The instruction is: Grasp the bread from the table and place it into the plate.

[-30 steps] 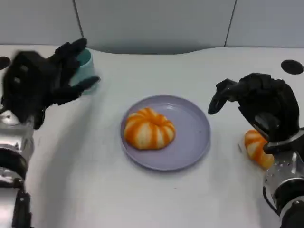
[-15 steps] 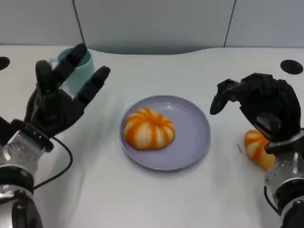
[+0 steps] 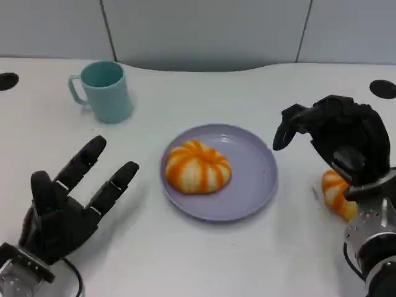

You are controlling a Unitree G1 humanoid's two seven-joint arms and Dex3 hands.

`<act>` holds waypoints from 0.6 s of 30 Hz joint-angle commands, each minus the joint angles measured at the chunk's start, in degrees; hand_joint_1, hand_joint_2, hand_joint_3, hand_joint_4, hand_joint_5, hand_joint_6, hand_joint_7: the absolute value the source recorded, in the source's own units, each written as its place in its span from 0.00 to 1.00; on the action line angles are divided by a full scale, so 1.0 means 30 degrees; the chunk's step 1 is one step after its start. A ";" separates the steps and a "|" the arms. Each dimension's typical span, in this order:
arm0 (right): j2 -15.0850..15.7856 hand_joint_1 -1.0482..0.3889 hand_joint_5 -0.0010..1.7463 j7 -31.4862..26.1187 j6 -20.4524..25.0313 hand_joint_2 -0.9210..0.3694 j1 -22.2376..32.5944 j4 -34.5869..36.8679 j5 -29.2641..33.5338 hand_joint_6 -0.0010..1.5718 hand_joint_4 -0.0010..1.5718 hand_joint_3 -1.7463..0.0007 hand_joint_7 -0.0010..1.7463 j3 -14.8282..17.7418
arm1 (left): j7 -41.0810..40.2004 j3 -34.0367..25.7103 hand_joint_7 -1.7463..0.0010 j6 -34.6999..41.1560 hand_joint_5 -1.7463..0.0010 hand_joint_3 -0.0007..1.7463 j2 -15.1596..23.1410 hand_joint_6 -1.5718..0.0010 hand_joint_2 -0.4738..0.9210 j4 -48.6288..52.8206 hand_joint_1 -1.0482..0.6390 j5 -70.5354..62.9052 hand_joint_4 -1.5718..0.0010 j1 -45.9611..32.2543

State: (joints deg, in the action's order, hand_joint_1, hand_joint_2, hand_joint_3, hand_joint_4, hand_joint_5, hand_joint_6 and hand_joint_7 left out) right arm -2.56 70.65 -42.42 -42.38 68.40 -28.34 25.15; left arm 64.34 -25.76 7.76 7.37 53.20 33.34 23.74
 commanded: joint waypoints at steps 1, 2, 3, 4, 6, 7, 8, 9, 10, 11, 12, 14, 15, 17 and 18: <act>0.0451 0.41 0.83 -0.0549 0.0508 0.05 0.0390 -0.0363 0.0352 0.64 0.45 1.00 0.24 -0.0266 | -0.0157 0.0134 0.95 -0.0660 0.82 0.31 -0.0019 0.96 1.00 -0.0198 0.00 -0.0072 1.00 0.0028; 0.0474 0.41 0.83 -0.0546 0.0637 0.05 0.0392 -0.0366 0.0344 0.64 0.45 1.00 0.24 -0.0267 | -0.0223 0.0159 0.95 -0.0763 0.81 0.31 -0.0088 0.96 1.00 -0.0220 0.00 -0.0086 1.00 -0.0005; 0.0485 0.41 0.83 -0.0541 0.0724 0.05 0.0396 -0.0378 0.0332 0.64 0.45 1.00 0.24 -0.0269 | -0.0260 0.0177 0.94 -0.0829 0.81 0.31 -0.0127 0.96 1.00 -0.0229 0.00 -0.0087 1.00 -0.0023; 0.0487 0.41 0.83 -0.0530 0.0767 0.05 0.0400 -0.0394 0.0319 0.64 0.45 1.00 0.24 -0.0268 | -0.0272 0.0188 0.94 -0.0856 0.80 0.31 -0.0143 0.96 1.00 -0.0229 0.00 -0.0076 1.00 -0.0028; 0.0574 0.41 0.83 -0.0272 0.0667 0.05 0.0397 -0.0381 0.0252 0.64 0.45 1.00 0.24 -0.0211 | -0.0185 0.0268 0.94 -0.0868 0.80 0.31 -0.0184 0.96 1.00 -0.0172 0.00 -0.0081 1.00 0.0031; 0.0623 0.41 0.82 -0.0112 0.0620 0.04 0.0393 -0.0369 0.0199 0.64 0.45 1.00 0.23 -0.0167 | -0.0189 0.0325 0.94 -0.0891 0.80 0.31 -0.0199 0.96 1.00 -0.0177 0.00 -0.0102 1.00 0.0038; 0.0653 0.40 0.82 -0.0002 0.0592 0.04 0.0388 -0.0358 0.0162 0.63 0.45 1.00 0.23 -0.0133 | -0.0201 0.0372 0.93 -0.0910 0.80 0.31 -0.0204 0.96 1.00 -0.0186 0.00 -0.0109 1.00 0.0036; 0.0701 0.40 0.82 0.0304 0.0579 0.04 0.0349 -0.0298 0.0005 0.63 0.45 1.00 0.23 0.0004 | -0.0234 0.0383 0.93 -0.0961 0.79 0.30 -0.0276 0.96 1.00 -0.0204 0.00 -0.0077 1.00 0.0016; 0.0746 0.41 0.82 0.0545 0.0601 0.03 0.0311 -0.0237 -0.0109 0.63 0.45 0.99 0.23 0.0118 | -0.0233 0.0382 0.93 -0.0954 0.78 0.30 -0.0333 0.96 1.00 -0.0203 0.00 -0.0030 1.00 0.0008; 0.0775 0.41 0.82 0.0729 0.0616 0.03 0.0279 -0.0185 -0.0184 0.63 0.44 0.99 0.23 0.0212 | -0.0229 0.0376 0.93 -0.0943 0.77 0.30 -0.0370 0.95 1.00 -0.0200 0.00 0.0001 1.00 0.0006; 0.0789 0.41 0.82 0.0854 0.0625 0.03 0.0256 -0.0146 -0.0219 0.62 0.44 1.00 0.23 0.0289 | -0.0224 0.0370 0.92 -0.0932 0.76 0.30 -0.0390 0.95 1.00 -0.0199 0.00 0.0016 1.00 0.0005; 0.0789 0.41 0.82 0.0953 0.0627 0.03 0.0231 -0.0105 -0.0215 0.62 0.44 1.00 0.23 0.0375 | -0.0221 0.0365 0.92 -0.0921 0.76 0.29 -0.0394 0.95 1.00 -0.0202 0.00 0.0015 1.00 0.0006; 0.0788 0.41 0.82 0.0984 0.0625 0.03 0.0223 -0.0091 -0.0214 0.62 0.44 1.00 0.23 0.0402 | -0.0221 0.0364 0.92 -0.0921 0.75 0.29 -0.0395 0.95 1.00 -0.0203 0.00 0.0013 1.00 0.0005; 0.0988 0.41 0.82 0.1105 0.0842 0.03 0.0288 -0.0084 -0.0223 0.62 0.44 1.00 0.23 0.0442 | -0.0190 0.0420 0.91 -0.0984 0.74 0.29 -0.0585 0.95 1.00 -0.0237 0.00 0.0006 1.00 -0.0085; 0.1065 0.40 0.82 0.1210 0.0852 0.02 0.0339 -0.0100 -0.0251 0.62 0.43 1.00 0.23 0.0476 | -0.0200 0.0435 0.90 -0.1006 0.72 0.27 -0.0684 0.94 1.00 -0.0287 0.00 0.0017 1.00 -0.0160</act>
State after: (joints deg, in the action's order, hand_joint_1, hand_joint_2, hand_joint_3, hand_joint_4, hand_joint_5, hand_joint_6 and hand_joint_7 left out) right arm -1.08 73.53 -40.17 -41.42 68.29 -28.55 26.07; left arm 64.25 -24.54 5.58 5.36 53.10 33.28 23.77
